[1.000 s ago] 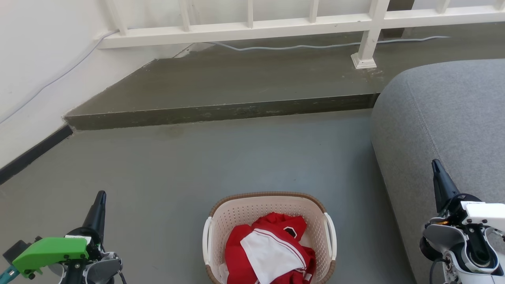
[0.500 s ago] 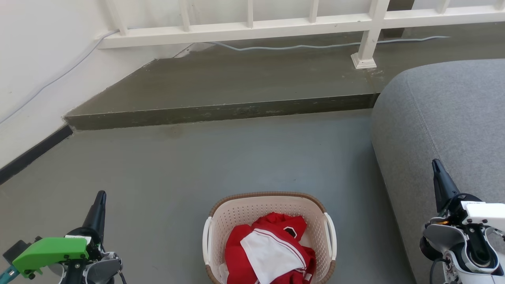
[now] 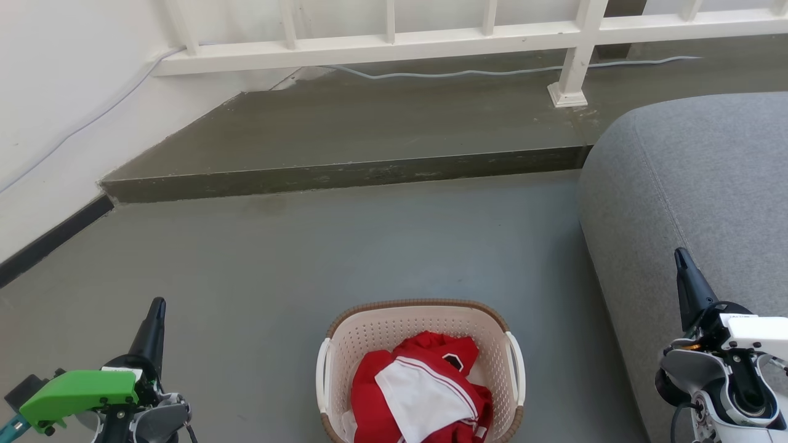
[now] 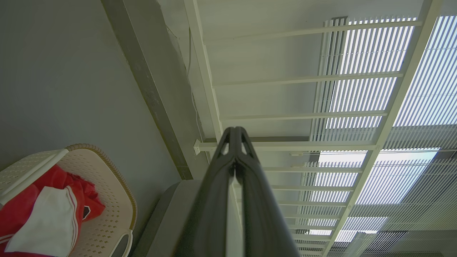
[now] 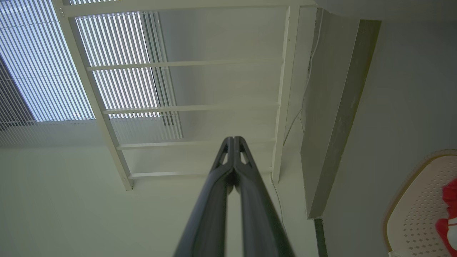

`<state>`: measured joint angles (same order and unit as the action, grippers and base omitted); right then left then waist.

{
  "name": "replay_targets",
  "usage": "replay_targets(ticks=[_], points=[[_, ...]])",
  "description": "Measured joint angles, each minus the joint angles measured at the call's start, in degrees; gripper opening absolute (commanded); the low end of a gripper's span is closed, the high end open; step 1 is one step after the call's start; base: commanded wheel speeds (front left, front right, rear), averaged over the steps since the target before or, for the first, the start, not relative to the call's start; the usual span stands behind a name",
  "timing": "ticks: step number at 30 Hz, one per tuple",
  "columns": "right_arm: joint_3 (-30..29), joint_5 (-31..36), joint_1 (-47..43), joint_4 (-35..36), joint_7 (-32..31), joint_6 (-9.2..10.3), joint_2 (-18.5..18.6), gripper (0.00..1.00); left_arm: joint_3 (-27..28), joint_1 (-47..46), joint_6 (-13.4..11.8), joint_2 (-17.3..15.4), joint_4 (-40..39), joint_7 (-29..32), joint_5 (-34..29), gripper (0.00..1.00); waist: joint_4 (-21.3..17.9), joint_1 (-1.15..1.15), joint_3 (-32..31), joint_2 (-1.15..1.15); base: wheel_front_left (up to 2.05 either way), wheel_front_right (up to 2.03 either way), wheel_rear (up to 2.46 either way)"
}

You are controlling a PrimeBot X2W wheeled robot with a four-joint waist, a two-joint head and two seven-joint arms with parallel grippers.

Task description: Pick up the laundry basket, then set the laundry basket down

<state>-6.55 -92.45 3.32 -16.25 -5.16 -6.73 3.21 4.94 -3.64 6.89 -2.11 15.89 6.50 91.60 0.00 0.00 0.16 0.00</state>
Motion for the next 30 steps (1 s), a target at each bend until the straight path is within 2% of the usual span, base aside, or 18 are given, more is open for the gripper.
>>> replay_targets(ticks=[30], points=[[-0.1,0.0,0.0,0.1,0.0,0.0,0.0,0.0,0.0,0.0,0.0,0.0,0.0,0.0,0.0,0.0,0.0,0.0,0.0,0.0,0.0,0.0,0.0]])
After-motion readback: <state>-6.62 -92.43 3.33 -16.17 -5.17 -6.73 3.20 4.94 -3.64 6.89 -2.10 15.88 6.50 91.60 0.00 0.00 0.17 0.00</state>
